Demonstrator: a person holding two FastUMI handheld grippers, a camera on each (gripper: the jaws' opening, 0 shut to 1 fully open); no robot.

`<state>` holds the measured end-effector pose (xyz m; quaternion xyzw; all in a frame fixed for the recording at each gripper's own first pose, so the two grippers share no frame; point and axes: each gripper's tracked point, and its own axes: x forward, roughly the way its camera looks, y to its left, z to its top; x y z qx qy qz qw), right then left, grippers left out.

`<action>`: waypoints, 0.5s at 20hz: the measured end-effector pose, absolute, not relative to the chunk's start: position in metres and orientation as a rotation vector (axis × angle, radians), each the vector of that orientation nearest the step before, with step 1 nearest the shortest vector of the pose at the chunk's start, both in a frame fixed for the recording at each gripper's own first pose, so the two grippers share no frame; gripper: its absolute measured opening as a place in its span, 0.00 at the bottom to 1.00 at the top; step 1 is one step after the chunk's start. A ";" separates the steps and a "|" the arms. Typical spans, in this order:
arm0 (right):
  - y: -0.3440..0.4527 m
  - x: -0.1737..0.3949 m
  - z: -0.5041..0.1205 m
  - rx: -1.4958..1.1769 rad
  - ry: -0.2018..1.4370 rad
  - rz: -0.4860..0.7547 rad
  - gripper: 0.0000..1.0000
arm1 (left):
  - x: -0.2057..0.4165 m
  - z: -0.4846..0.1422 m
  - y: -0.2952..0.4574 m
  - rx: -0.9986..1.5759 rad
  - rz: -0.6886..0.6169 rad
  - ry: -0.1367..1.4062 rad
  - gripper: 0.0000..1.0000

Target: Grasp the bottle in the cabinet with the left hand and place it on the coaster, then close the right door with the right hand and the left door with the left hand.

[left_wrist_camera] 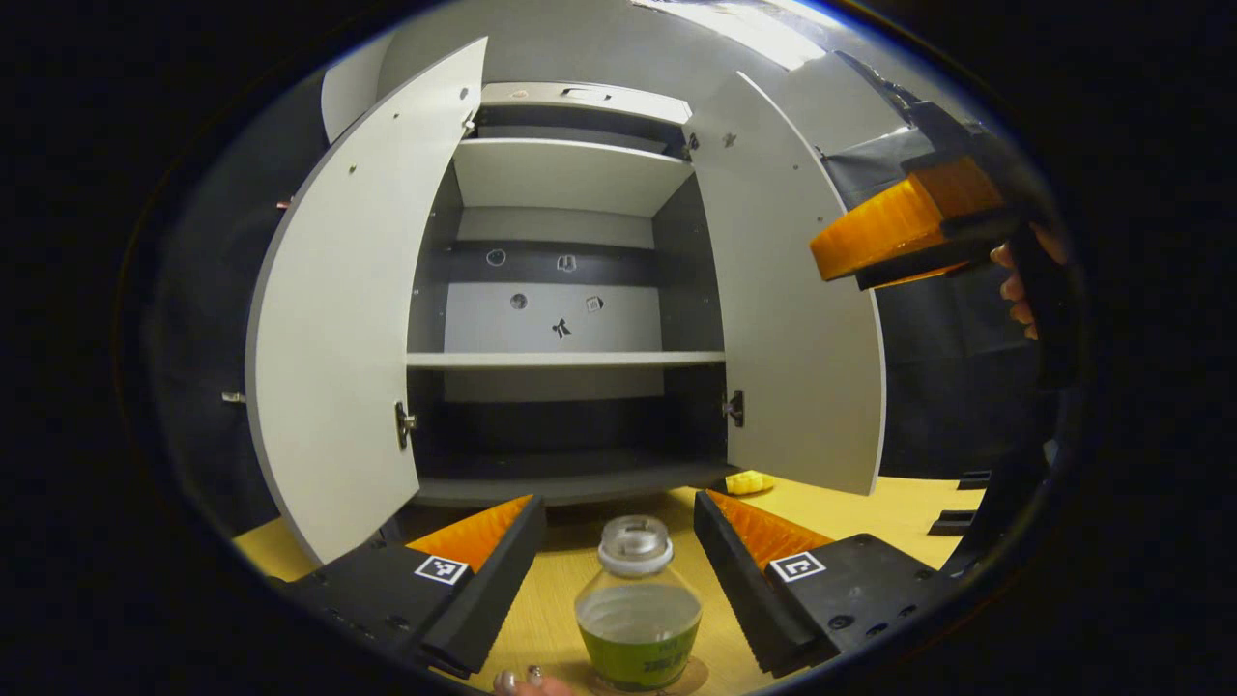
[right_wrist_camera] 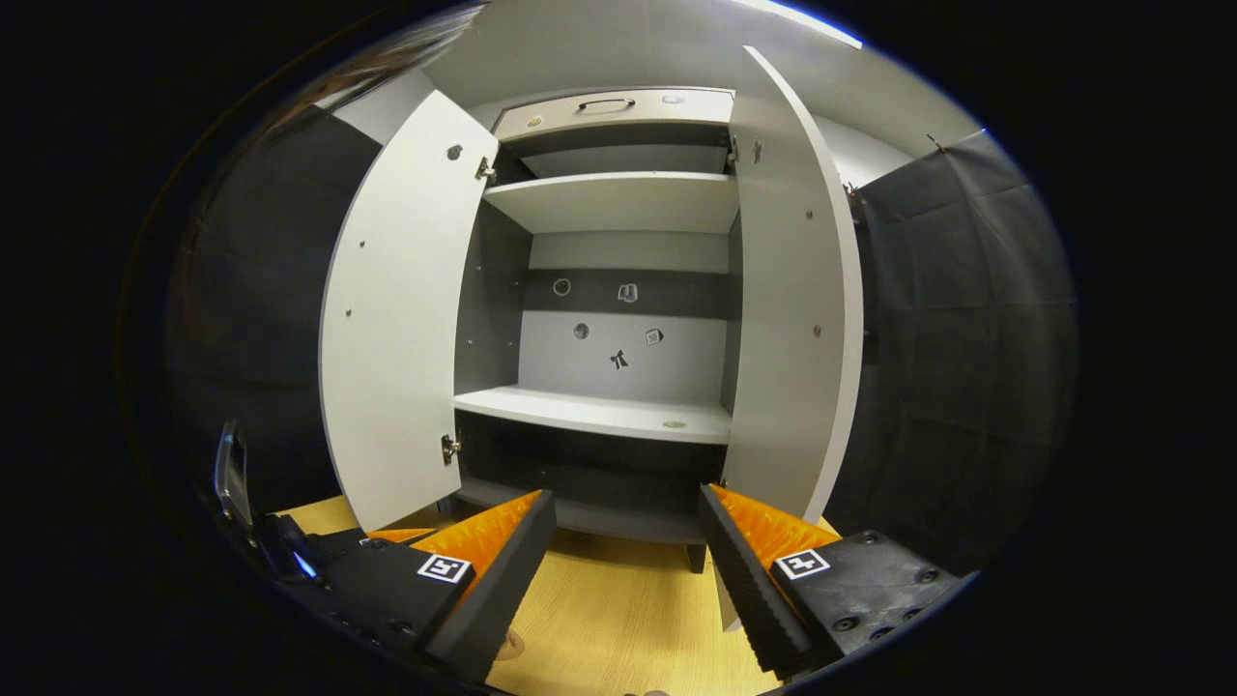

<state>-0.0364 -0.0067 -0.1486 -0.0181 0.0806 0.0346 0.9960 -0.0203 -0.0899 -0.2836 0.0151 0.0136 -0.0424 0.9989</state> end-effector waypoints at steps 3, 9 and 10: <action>-0.018 -0.031 -0.117 -0.029 0.130 0.031 0.98 | -0.017 -0.208 -0.091 0.035 -0.130 -0.036 0.97; -0.095 -0.045 -0.033 -0.092 0.047 -0.170 0.98 | -0.047 -0.073 -0.071 -0.053 -0.226 -0.006 0.96; -0.111 -0.047 -0.025 -0.087 0.044 -0.212 0.98 | -0.057 -0.060 -0.059 -0.074 -0.222 0.020 0.96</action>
